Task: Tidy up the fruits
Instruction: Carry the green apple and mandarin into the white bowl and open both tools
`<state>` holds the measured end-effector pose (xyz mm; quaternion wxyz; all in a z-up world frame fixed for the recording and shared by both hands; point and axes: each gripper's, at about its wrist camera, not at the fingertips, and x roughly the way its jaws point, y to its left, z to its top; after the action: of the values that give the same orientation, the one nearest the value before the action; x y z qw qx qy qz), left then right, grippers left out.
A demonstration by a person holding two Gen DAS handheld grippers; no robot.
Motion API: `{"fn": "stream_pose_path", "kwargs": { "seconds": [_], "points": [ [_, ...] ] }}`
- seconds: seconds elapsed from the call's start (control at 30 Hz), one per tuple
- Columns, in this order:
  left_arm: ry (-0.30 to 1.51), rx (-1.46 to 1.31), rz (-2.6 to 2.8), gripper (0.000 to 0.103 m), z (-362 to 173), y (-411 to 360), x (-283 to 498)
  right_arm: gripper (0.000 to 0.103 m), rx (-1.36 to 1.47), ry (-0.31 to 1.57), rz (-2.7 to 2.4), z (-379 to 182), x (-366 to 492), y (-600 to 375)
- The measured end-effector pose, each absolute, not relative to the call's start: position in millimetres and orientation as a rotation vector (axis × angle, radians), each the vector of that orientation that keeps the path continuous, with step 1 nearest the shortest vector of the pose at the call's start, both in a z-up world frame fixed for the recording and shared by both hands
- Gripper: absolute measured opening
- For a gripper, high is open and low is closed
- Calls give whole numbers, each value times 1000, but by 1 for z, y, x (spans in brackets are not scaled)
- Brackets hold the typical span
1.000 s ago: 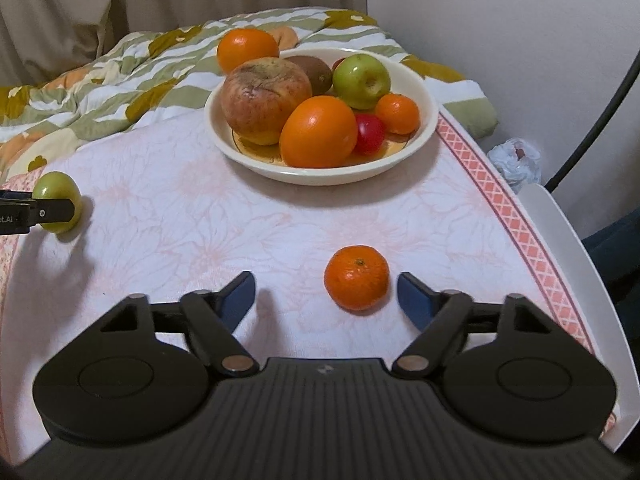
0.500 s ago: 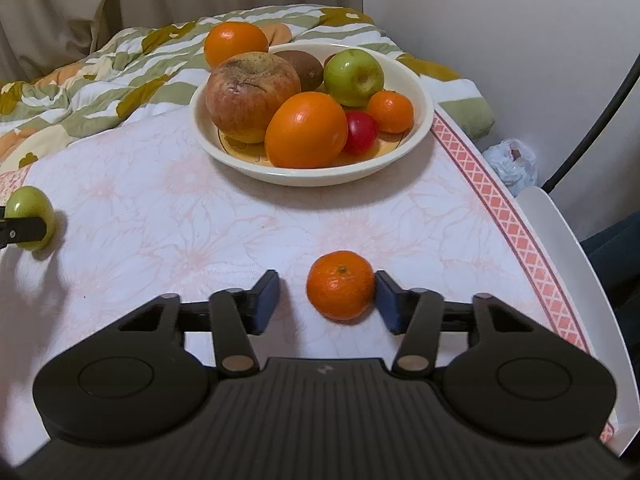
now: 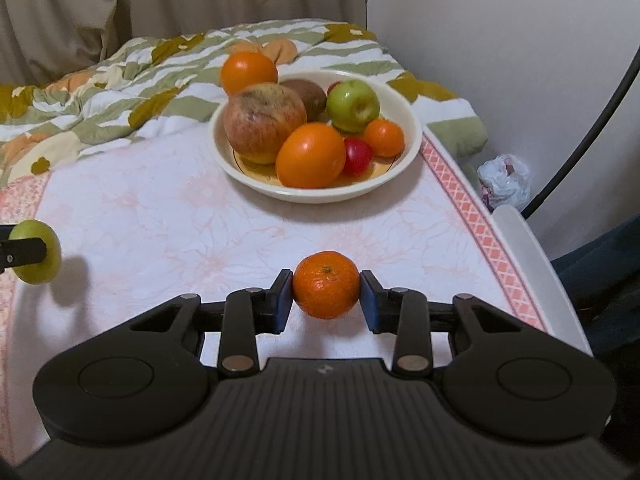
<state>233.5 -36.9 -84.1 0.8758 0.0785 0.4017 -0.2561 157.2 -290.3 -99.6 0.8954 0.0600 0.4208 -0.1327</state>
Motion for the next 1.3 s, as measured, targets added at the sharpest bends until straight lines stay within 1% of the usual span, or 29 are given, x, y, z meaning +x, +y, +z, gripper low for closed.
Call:
{"fn": "stream_pose_path", "kwargs": {
  "seconds": [0.27,0.63,1.0,1.3],
  "points": [
    [800,131,-500,56,-56,-58,205,51,121,837,-208,-68,141,-302],
    [739,46,-405,56,-25,-121,184,51,45,808,-36,-38,144,-349],
    [685,-9,-379,56,-15,-202,201,51,-4,752,43,-15,172,-422],
    [691,12,-386,56,-26,-258,235,51,2,758,63,-21,212,-463]
  ]
}}
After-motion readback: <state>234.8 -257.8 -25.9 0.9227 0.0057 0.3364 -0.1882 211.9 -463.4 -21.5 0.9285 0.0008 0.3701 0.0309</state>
